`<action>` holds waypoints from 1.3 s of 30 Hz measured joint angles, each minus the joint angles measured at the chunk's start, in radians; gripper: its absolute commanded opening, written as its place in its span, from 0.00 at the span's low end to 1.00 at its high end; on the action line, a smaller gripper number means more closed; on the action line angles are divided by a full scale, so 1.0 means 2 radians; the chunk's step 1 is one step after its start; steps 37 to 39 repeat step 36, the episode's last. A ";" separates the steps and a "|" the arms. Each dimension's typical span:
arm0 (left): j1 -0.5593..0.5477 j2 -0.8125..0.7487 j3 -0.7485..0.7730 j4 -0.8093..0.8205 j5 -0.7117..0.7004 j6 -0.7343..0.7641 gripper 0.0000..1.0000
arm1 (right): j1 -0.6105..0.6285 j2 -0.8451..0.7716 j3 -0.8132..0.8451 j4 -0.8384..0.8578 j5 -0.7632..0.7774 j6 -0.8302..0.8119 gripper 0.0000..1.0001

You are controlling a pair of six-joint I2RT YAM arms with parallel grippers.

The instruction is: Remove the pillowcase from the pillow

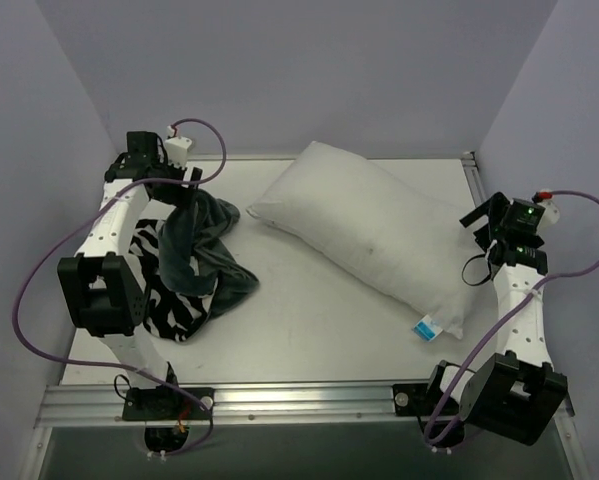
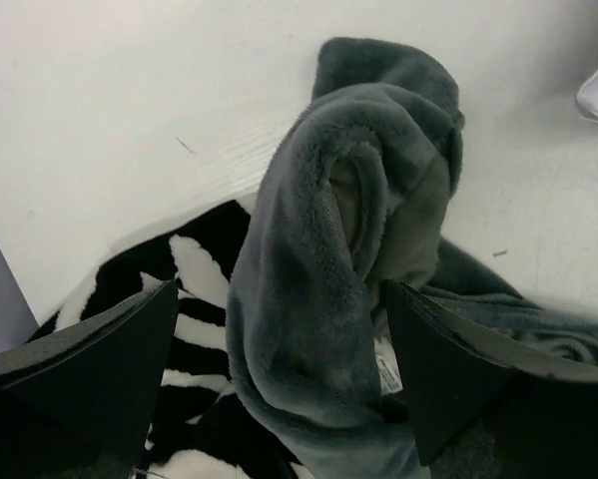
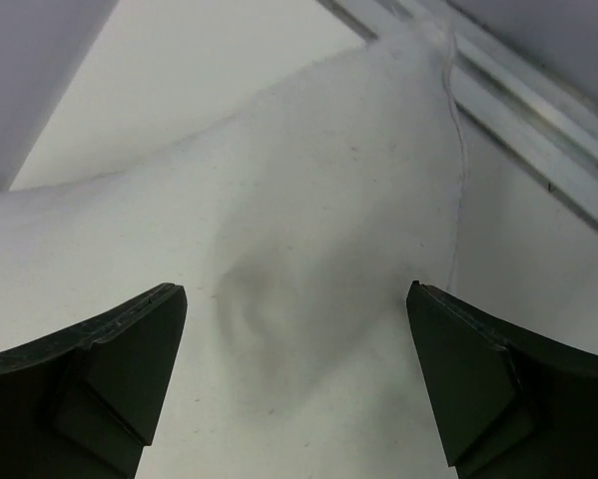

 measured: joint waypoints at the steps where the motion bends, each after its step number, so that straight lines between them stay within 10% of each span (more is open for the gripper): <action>1: 0.000 -0.004 -0.005 -0.003 0.000 -0.003 0.94 | 0.008 0.000 0.016 -0.005 0.012 -0.009 1.00; 12: 0.001 -0.218 -0.033 -0.056 -0.010 -0.011 0.94 | 0.066 -0.014 0.116 -0.031 0.066 -0.076 1.00; 19: 0.033 -0.371 -0.202 -0.057 -0.051 0.010 0.94 | 0.084 0.005 0.115 -0.060 0.079 -0.081 1.00; 28: 0.104 -0.445 -0.372 -0.041 -0.098 0.007 0.94 | 0.108 0.004 0.111 -0.063 0.109 -0.083 1.00; 39: 0.113 -0.502 -0.397 -0.018 -0.072 -0.001 0.94 | 0.114 -0.001 0.098 -0.058 0.118 -0.079 1.00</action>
